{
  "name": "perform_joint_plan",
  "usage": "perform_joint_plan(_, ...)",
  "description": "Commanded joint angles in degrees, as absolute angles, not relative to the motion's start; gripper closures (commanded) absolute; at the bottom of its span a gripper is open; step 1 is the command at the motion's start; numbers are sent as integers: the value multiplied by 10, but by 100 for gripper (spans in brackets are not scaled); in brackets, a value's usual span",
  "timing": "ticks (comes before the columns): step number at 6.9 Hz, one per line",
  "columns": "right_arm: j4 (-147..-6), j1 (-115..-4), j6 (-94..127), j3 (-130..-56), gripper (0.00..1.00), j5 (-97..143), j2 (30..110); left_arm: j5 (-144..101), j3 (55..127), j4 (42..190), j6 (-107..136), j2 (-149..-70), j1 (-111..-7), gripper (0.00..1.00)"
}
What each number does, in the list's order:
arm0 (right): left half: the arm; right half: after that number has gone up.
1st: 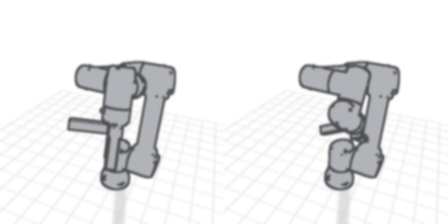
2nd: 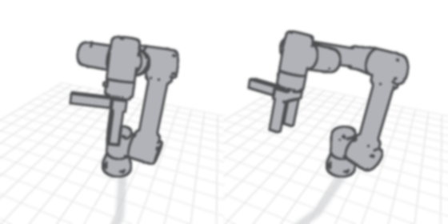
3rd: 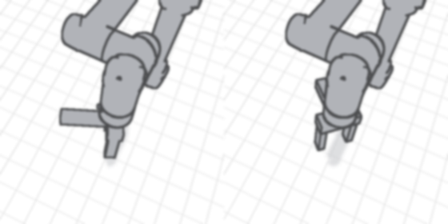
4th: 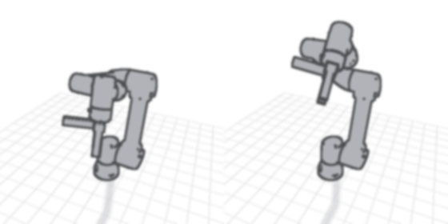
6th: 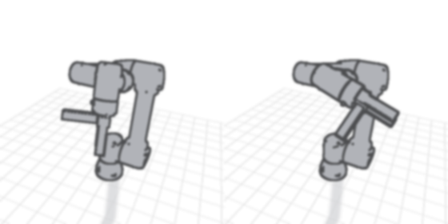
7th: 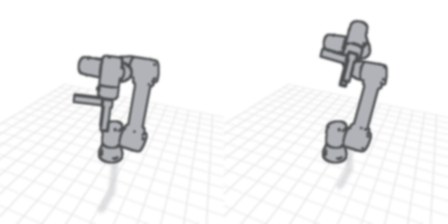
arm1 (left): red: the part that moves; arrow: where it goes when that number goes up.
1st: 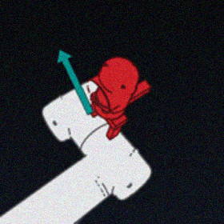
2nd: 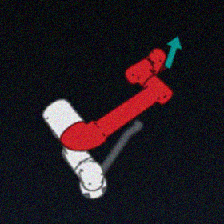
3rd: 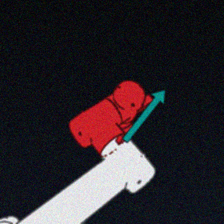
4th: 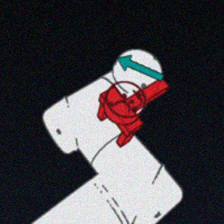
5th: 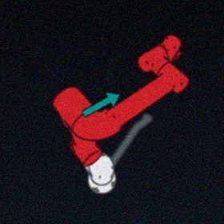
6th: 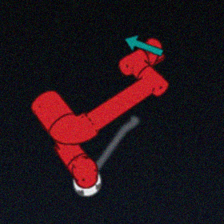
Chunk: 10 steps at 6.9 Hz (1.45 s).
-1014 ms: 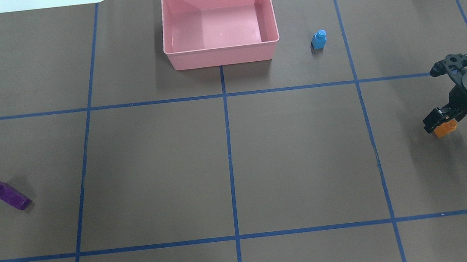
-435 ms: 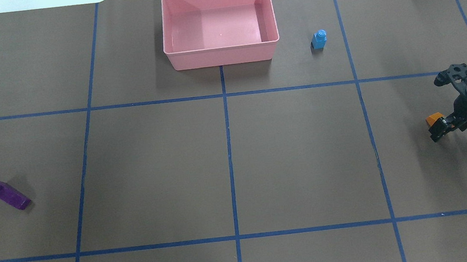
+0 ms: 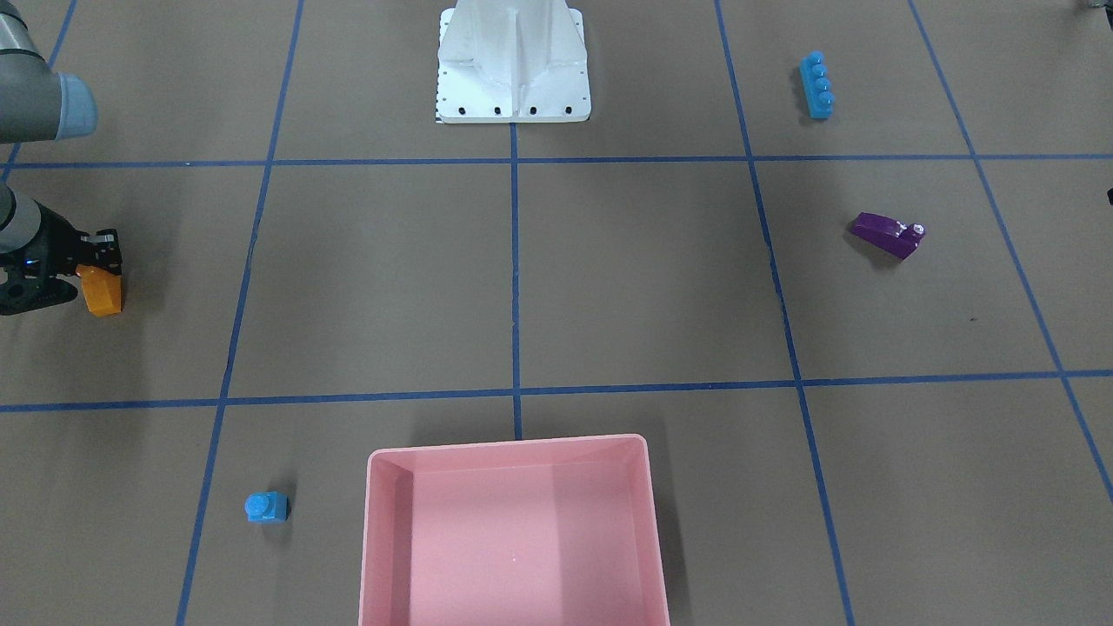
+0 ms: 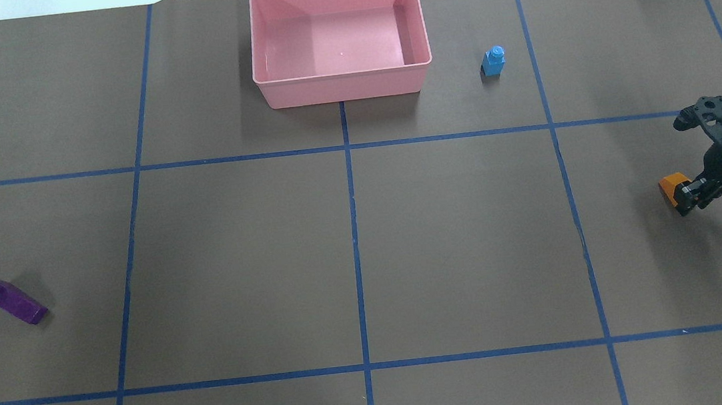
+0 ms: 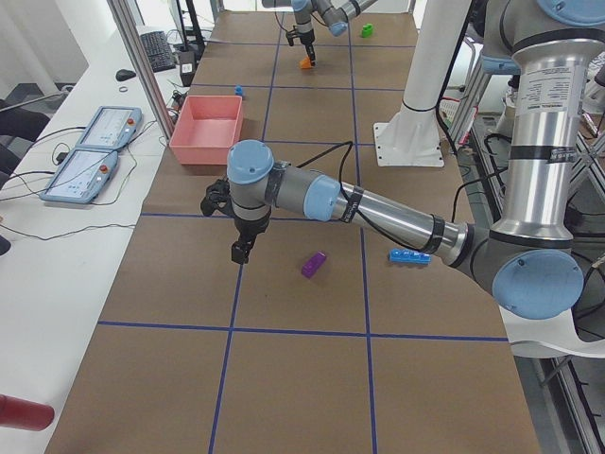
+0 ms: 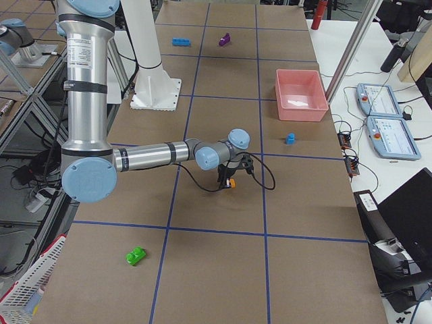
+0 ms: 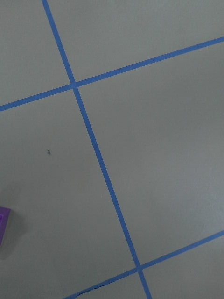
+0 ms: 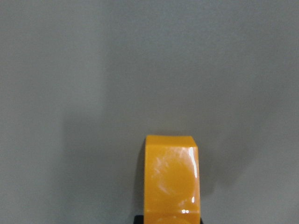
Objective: Put all blocks into box
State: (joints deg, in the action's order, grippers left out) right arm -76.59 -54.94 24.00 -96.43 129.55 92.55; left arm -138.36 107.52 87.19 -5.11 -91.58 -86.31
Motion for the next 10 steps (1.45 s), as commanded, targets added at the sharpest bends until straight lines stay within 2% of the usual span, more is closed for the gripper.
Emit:
perform_joint_plan(1, -765, -607, 240, -982, 100, 1342, 928, -1389, 1076, 873, -43, -916, -863, 0)
perform_joint_plan(3, -766, -629, 244, -1032, 100, 1356, 945, -1397, 1078, 872, -32, -918, -859, 0)
perform_joint_plan(4, -764, -629, 270, -1040, 100, 1355, 931, -1387, 1103, 871, -28, -916, -815, 0)
perform_joint_plan(8, -761, -628, 394, -1055, 100, 1350, 832, -1355, 1155, 913, 23, -856, -682, 0)
perform_joint_plan(10, -761, -628, 440, -1050, 100, 1349, 785, -1352, 1156, 917, 186, -847, -673, 0)
